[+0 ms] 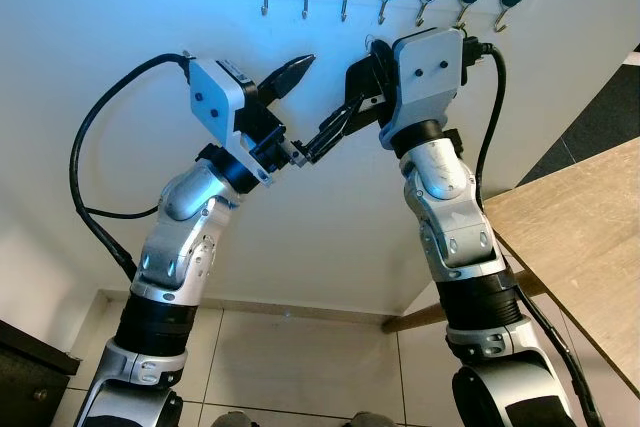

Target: Hang keys on a hook

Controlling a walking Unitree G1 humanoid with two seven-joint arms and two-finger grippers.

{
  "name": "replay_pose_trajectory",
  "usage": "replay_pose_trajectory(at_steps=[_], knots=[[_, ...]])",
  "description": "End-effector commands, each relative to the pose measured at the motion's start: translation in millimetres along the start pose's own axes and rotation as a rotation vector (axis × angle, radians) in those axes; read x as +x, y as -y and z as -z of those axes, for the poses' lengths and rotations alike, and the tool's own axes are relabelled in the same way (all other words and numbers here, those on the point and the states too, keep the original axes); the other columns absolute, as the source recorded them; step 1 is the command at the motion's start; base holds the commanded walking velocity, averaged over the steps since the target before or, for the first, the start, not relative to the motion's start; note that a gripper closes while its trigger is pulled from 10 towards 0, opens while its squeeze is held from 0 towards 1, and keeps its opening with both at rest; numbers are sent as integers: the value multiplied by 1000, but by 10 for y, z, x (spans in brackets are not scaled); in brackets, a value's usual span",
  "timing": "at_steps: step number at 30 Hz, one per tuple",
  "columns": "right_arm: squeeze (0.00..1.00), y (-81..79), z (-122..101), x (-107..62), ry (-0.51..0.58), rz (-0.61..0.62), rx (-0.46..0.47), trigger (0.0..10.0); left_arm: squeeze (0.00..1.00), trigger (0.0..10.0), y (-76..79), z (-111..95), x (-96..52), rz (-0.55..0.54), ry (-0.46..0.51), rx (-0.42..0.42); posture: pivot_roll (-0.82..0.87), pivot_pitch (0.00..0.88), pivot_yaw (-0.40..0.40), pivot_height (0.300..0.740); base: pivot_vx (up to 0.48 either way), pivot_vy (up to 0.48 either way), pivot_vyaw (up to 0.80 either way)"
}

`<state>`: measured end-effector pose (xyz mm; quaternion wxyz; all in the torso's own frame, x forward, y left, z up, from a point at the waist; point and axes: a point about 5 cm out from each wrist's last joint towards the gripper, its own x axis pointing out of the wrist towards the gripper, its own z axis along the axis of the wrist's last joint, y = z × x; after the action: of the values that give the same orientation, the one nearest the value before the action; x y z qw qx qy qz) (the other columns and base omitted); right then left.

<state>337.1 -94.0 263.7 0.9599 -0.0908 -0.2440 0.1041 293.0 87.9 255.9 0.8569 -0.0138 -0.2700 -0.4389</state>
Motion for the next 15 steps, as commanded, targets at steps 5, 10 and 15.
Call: replay_pose_trajectory(at_steps=[5, 10, 15], knots=[[0, 12, -92, -51, 76, 15, 3, 10000, 0, 10000, 58, -14, 18, 20, 9, -20, 27, 76, -53, 740, 0, 0, 0], [0, -19, -176, -84, 135, 9, -5, 10000, 0, 10000, 54, -19, 19, 20, 9, -17, 26, 79, -52, 740, 0, 0, 0], [0, -49, -140, -126, 122, 7, -9, 10000, 0, 10000, 60, -15, 20, 21, 7, -18, 26, 79, -52, 740, 0, 0, 0]])
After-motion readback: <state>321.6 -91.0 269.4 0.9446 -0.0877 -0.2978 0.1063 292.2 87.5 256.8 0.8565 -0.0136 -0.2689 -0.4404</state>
